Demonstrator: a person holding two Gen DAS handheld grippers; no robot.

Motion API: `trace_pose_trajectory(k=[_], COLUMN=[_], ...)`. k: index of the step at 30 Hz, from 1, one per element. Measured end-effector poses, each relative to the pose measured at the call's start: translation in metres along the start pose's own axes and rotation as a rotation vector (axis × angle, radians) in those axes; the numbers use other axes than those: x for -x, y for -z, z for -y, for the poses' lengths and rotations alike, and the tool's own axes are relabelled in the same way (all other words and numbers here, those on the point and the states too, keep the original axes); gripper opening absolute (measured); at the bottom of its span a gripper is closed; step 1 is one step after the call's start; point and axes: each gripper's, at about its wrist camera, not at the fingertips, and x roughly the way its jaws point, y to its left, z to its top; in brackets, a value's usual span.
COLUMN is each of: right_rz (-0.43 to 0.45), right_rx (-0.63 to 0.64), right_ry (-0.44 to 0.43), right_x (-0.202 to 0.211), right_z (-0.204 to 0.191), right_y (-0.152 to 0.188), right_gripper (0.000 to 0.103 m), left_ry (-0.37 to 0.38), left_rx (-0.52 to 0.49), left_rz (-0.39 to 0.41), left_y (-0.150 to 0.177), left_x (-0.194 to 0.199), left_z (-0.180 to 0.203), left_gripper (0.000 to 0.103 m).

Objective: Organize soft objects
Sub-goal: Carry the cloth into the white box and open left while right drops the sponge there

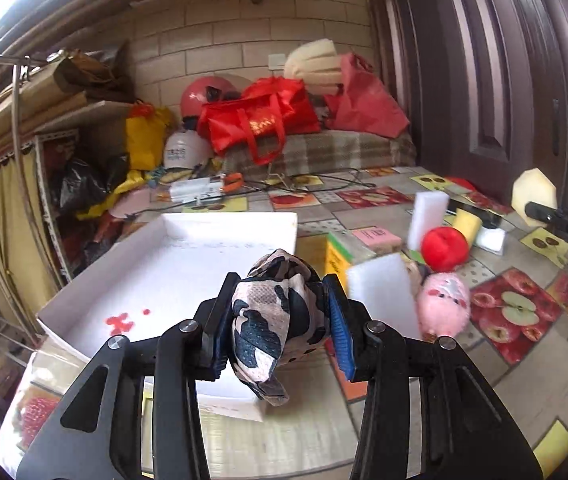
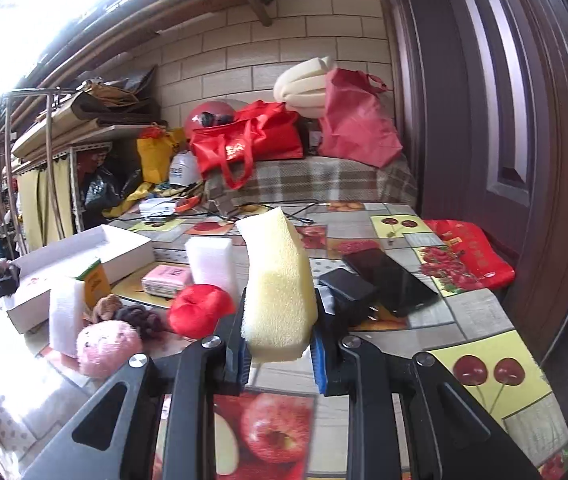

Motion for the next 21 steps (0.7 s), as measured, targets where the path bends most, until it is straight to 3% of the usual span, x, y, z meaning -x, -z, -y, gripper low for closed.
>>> trace_pose_trajectory(k=[4, 9, 16, 21], right_rz=[-0.011, -0.001, -0.021, -0.028], right_rx=[0.053, 0.094, 0.114, 0.143], right_ry=[-0.096, -0.201, -0.346, -0.403], right_x=[-0.017, -0.027, -0.045, -0.058], right_z=[-0.038, -0.085, -0.15, -0.189], right_y=[-0.002, -0.002, -0.005, -0.007], right_gripper=[0.024, 0.024, 0.024, 0.024], left_ry=[-0.09, -0.173, -0.2, -0.22], left_rx=[0.101, 0.111, 0.116, 0.108], left_rz=[-0.017, -0.006, -0.058, -0.062], left_y=[0.003, 0.003, 0.003, 0.0], left_x=[-0.014, -0.014, -0.028, -0.046], left_z=[-0.038, -0.058, -0.077, -0.091], left_gripper=[0.041, 0.041, 0.041, 0.042])
